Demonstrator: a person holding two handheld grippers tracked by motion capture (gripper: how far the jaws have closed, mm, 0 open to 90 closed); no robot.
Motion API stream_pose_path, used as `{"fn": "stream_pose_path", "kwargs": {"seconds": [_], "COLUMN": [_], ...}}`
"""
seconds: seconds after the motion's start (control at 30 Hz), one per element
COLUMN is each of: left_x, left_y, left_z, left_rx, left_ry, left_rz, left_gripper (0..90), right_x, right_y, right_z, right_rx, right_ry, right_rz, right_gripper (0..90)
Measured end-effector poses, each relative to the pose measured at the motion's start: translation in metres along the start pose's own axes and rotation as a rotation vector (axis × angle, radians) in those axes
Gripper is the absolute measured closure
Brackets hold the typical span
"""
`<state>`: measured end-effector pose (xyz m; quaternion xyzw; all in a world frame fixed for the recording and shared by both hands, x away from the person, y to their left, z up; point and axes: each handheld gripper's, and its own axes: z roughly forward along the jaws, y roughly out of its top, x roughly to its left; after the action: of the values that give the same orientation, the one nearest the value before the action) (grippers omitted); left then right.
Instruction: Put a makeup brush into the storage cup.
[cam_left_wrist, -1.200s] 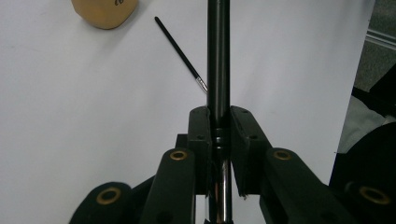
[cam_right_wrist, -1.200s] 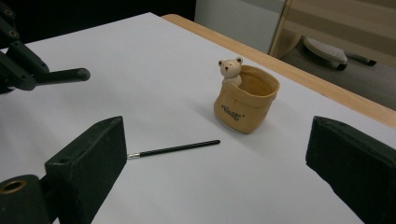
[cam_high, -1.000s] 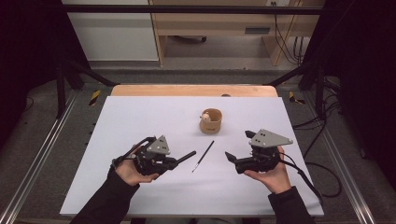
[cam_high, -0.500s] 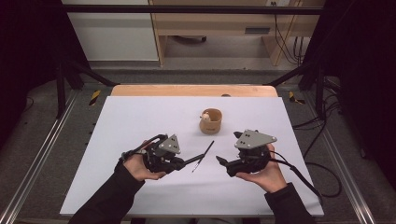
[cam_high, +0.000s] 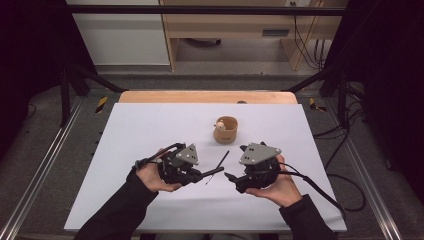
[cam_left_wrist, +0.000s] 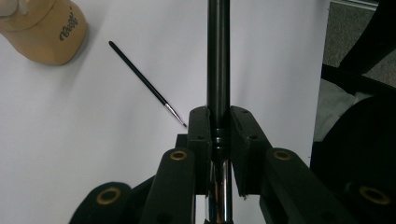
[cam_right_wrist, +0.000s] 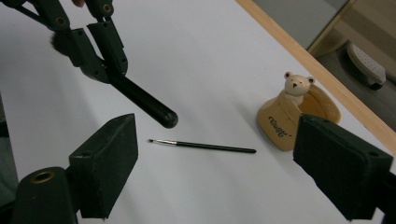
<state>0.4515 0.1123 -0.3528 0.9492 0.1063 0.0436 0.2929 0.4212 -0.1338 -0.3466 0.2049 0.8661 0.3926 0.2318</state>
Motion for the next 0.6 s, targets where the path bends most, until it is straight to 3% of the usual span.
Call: {"fn": "stream_pose_path", "kwargs": {"seconds": [0.6], "left_x": [-0.006], "left_y": [0.008], "left_z": [0.012], "left_rx": [0.041], "left_ry": [-0.023], "left_rz": [0.033], "left_gripper": [78.7], "right_x": [0.012], "right_y": [0.003], "right_z": [0.009], "right_rx": [0.084], "right_ry": [0.06], "right_rz": [-0.107], "right_gripper": [26.0]}}
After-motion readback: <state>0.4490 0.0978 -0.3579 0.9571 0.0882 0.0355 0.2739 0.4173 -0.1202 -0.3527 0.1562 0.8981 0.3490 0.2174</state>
